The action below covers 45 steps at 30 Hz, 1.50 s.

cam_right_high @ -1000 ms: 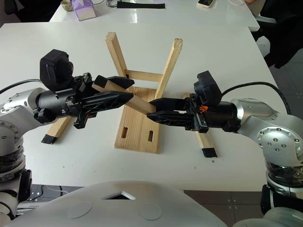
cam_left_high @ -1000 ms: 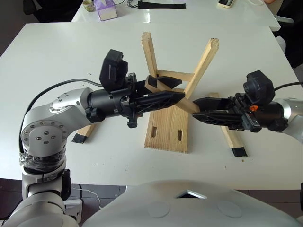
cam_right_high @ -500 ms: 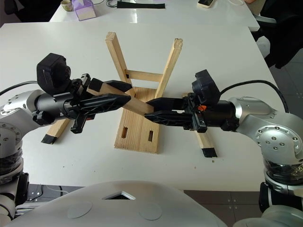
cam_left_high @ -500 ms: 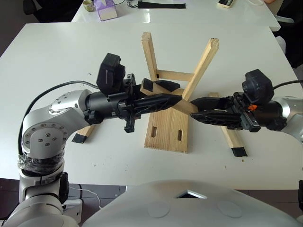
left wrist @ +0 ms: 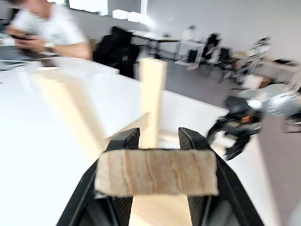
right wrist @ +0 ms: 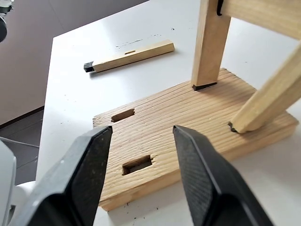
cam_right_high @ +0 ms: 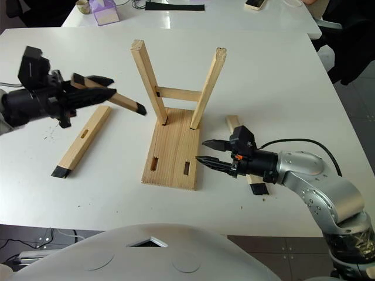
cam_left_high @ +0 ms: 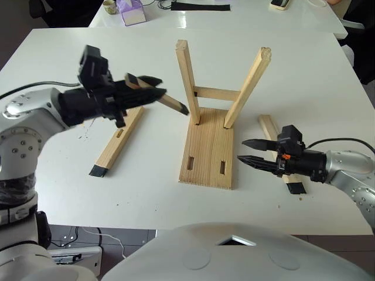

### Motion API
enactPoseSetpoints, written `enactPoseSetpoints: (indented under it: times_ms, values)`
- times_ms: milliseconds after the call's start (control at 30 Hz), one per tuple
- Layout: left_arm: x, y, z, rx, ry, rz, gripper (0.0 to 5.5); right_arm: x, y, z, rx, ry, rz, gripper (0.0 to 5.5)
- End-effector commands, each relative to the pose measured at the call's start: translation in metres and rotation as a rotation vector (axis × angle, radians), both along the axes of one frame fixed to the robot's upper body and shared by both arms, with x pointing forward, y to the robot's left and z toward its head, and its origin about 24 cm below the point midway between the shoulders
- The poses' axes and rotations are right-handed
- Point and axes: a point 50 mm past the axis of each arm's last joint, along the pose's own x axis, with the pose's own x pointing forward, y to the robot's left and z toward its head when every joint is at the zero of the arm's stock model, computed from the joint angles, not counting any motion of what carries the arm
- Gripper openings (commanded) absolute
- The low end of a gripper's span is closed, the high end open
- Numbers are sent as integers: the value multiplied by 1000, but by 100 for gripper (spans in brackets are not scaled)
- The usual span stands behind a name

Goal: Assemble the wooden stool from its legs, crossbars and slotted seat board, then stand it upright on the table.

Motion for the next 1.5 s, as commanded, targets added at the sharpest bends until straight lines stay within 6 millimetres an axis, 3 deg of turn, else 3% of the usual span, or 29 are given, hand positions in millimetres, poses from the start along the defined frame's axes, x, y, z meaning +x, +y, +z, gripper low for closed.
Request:
enactPoseSetpoints:
  times_ms: [33, 100, 233, 467, 667, 867, 933, 1267, 1400, 1500]
  values:
    - [41, 67, -12, 239, -111, 407, 131, -7, 0, 5, 35, -68, -115, 238]
    - [45, 89, -30, 389, -132, 493, 131, -10, 0, 4, 44, -76, -148, 238]
    - [29, 113, -69, 770, -169, 404, 131, -11, -1, 2, 37, -84, -182, 238]
    - [3, 124, -81, 961, -126, 112, 131, -12, -4, 4, 32, -103, -230, 238]
    - [-8, 113, -72, 808, -11, -58, 131, -15, -3, 0, 28, -106, -268, 238]
    - [-48, 102, -93, 699, 207, -253, 131, -14, -1, -1, 35, -119, -295, 238]
    - [-53, 97, -96, 670, 225, -263, 131, -14, -1, -2, 35, -122, -303, 238]
    - [-38, 70, -78, 507, 172, -251, 131, -13, -1, -6, 28, -120, -329, 238]
    - [-40, 74, -77, 544, 170, -229, 131, -14, -3, -7, 21, -114, -326, 238]
    - [-30, 84, -61, 562, 111, -168, 131, -15, -5, -7, 14, -112, -326, 238]
